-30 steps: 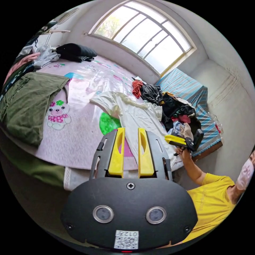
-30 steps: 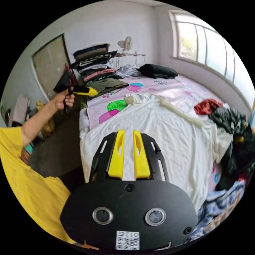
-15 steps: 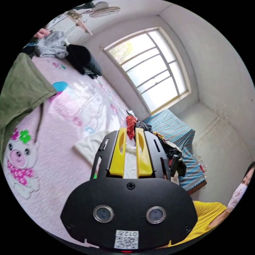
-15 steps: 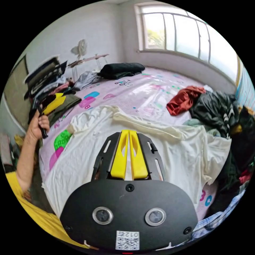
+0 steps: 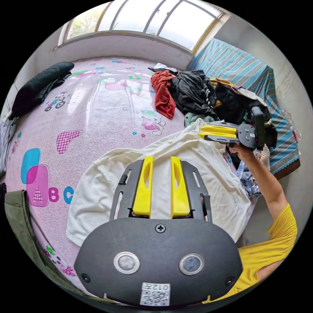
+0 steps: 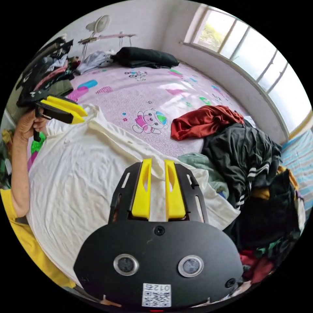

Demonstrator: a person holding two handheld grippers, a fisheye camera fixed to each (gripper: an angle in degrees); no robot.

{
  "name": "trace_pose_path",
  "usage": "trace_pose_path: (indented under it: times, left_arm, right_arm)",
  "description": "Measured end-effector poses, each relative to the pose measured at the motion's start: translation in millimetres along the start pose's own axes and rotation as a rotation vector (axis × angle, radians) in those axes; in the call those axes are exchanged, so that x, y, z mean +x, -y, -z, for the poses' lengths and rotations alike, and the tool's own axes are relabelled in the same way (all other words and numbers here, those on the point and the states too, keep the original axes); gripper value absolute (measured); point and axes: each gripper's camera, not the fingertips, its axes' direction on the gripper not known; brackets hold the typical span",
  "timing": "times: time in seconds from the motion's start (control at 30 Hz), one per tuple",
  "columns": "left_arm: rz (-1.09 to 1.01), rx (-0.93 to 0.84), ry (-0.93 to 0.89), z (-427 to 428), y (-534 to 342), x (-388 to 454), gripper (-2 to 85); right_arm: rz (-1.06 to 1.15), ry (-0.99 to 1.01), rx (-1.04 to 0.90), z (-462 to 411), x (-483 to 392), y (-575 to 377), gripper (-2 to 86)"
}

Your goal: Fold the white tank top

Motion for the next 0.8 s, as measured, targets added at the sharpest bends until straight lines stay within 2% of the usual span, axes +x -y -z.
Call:
trace_pose_path:
  times: [0.1, 0.27, 0.33, 0.4, 0.5, 0.57, 0.67, 0.73, 0.8]
  left_arm:
    - [0.063, -0.041, -0.074, -39.9, -0.8, -20.5, 5.8]
    - [0.027, -0.097, 0.011, -53.3, -10.7, -19.0, 5.3]
    - [0.081, -0.065, 0.069, -48.7, -20.4, -27.8, 5.0]
    - [0.129, 0.009, 0.066, -41.9, -30.5, -38.3, 4.7]
    - [0.200, 0.116, -0.027, -43.2, -48.3, -61.0, 4.2]
    - [0.239, 0.137, -0.063, -52.2, -56.0, -73.5, 3.8]
    - [0.304, 0.170, -0.049, -62.7, -70.0, -87.4, 3.2]
    - [0.346, 0.266, -0.090, -57.5, -86.5, -97.4, 2.7]
    - [0.370, 0.333, -0.140, -54.8, -99.8, -106.1, 2.3]
  right_arm:
    - [0.094, -0.048, -0.039, -18.7, -6.2, 21.5, 6.5]
    - [0.205, -0.062, -0.148, -50.5, -7.9, 52.8, 4.4]
    - [0.197, -0.089, -0.146, -56.1, -2.1, 66.7, 2.5]
    - [0.137, -0.118, -0.110, -58.6, 10.7, 86.1, 1.6]
    - [-0.067, -0.085, -0.053, -66.1, 47.7, 122.6, 1.0]
    - [-0.213, -0.040, -0.103, -82.7, 76.1, 144.3, 1.1]
    - [-0.279, 0.029, -0.163, -89.1, 95.0, 157.6, 2.0]
    - [-0.254, 0.052, -0.053, -67.7, 91.5, 158.2, 2.8]
    - [-0.087, 0.160, 0.085, -41.9, 65.5, 156.5, 3.5]
